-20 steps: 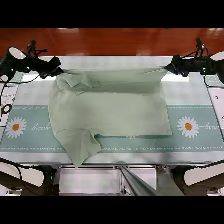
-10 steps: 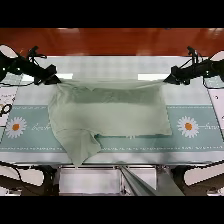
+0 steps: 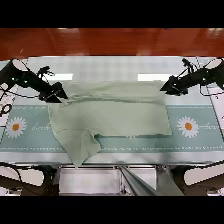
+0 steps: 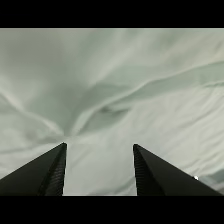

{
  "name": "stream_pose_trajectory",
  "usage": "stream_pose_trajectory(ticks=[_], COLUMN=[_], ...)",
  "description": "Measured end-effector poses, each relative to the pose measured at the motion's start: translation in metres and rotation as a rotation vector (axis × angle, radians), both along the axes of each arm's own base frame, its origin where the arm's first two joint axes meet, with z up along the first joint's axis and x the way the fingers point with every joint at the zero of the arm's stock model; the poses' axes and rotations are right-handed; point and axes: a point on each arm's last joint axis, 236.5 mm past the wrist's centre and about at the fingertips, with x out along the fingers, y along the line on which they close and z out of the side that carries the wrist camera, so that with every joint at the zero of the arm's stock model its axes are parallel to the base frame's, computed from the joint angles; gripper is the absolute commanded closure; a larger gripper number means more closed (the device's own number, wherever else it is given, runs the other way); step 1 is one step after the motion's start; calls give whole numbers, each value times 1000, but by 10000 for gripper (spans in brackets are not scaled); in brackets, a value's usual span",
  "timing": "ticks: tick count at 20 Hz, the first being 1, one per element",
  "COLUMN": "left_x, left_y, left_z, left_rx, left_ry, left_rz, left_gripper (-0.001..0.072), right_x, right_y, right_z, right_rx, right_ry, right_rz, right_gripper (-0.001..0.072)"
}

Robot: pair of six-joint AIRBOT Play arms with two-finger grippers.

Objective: Fold the shirts.

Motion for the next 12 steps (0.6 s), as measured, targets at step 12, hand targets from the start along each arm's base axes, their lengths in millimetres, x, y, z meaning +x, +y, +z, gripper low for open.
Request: stream_pose_trajectory(ticks=[12], left_x=[-141], left_y=[67], left_z=[19], left_rx=[19], left_ry=[15], left_rz=[367], left_gripper=[202], right_x=[-102], right_y=[-31], right_z=[37], right_rx=[16], right_ry=[-94], right_rz=[-224], right_gripper=[302])
